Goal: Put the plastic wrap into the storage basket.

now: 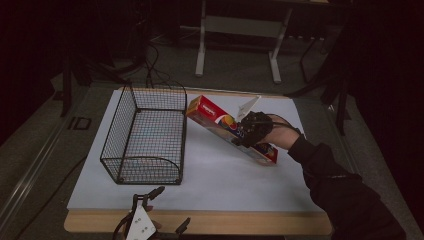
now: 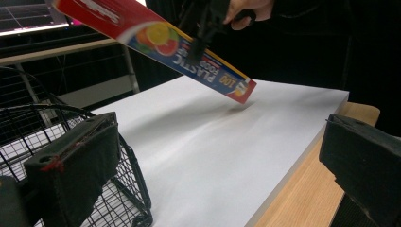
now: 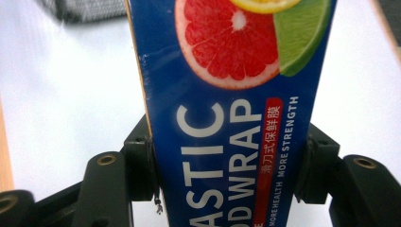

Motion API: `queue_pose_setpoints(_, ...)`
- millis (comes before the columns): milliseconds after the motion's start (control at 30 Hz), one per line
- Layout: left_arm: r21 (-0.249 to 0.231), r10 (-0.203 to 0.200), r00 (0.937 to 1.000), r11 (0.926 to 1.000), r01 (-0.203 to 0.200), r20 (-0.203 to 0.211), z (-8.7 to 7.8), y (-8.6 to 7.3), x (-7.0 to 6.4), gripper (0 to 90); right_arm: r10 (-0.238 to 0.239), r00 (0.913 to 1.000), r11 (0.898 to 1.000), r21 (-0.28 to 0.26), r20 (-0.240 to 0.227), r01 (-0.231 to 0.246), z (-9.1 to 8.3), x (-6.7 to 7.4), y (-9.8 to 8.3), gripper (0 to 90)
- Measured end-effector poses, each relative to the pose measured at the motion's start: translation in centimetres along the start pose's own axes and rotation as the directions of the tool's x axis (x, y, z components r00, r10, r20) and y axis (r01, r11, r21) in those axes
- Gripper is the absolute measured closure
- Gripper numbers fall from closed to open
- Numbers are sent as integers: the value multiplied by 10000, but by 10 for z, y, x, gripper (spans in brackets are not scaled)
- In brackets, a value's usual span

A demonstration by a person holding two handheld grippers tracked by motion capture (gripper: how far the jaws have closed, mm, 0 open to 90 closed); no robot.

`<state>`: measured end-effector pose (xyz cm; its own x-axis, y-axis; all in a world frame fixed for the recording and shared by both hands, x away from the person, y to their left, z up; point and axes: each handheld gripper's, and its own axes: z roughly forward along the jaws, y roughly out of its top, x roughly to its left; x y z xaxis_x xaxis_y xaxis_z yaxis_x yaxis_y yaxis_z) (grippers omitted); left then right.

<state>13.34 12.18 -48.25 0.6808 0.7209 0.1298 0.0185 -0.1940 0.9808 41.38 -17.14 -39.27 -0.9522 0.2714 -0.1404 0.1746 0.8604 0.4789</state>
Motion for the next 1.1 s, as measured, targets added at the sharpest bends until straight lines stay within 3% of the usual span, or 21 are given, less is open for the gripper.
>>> queue_pose_setpoints(267, 17, 6, 10000, 10000, -6, 19, -1, 0, 0, 1, 771, 9956, 9932, -914, 533, -720, -7, 7, 22, 390)
queue_pose_setpoints(400, 10, 49, 10000, 10000, -49, 35, 0, 0, 0, 1, 1391, 9892, 9790, -1567, 459, -1304, -12, 7, 37, 391)
queue_pose_setpoints(567, -7, 12, 10000, 10000, -12, 26, -1, 0, 0, 1, 1769, 9793, 9657, -2096, 983, -1534, -16, 12, 53, 392)
queue_pose_setpoints(733, -15, 52, 10000, 10000, -52, 32, -1, 0, -1, 1, 2447, 9600, 9429, -2642, 1359, -2029, -20, 20, 73, 392)
queue_pose_setpoints(933, 0, 128, 9999, 9999, -128, 24, -2, 1, 0, 1, 2638, 9555, 9279, -3054, 1321, -2140, -25, 28, 95, 393)
queue_pose_setpoints(1100, 9, 183, 9998, 9998, -183, 66, -1, 1, -1, 1, 2854, 9495, 9058, -3605, 1307, -2227, -33, 36, 115, 393)
